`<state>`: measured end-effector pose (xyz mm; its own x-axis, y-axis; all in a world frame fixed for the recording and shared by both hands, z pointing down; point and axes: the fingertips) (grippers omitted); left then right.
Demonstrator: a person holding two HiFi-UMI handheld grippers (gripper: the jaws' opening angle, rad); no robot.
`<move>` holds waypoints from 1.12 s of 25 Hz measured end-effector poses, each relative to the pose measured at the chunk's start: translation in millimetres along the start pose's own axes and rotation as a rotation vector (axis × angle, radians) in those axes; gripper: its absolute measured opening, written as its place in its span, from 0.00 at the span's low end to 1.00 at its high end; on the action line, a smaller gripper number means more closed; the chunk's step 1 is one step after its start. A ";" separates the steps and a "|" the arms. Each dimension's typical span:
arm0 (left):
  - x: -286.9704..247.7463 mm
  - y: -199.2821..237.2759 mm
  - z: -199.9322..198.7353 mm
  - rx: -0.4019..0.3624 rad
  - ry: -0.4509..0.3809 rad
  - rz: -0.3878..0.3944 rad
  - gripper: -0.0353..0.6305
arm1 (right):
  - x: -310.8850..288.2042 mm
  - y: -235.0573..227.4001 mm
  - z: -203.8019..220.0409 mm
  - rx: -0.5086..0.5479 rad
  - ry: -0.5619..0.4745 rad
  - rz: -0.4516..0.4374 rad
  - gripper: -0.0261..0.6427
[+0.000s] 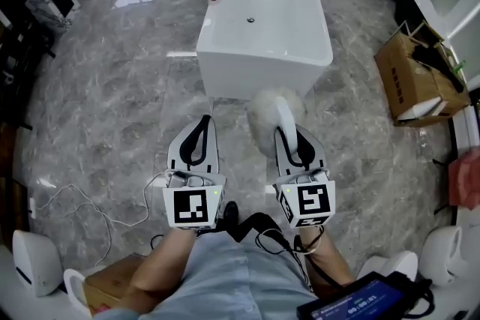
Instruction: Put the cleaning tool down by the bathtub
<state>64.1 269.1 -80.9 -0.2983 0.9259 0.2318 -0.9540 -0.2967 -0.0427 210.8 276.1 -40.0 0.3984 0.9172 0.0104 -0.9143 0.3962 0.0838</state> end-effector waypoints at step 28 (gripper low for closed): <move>-291.9 24.2 123.9 -0.089 0.166 -0.030 0.07 | -266.6 -177.7 53.6 -0.046 0.044 -0.147 0.19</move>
<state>131.7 -37.3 -29.2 -0.2639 0.9619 0.0710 -0.9590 -0.2538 -0.1259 271.0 -41.1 -4.3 0.5257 0.8497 -0.0419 -0.8491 0.5271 0.0351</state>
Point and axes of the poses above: the fingertips, and each gripper's own axes: x backward along the fingers, y to its left, z out of its underside, and after that the axes turned 12 degrees about -y, right-handed
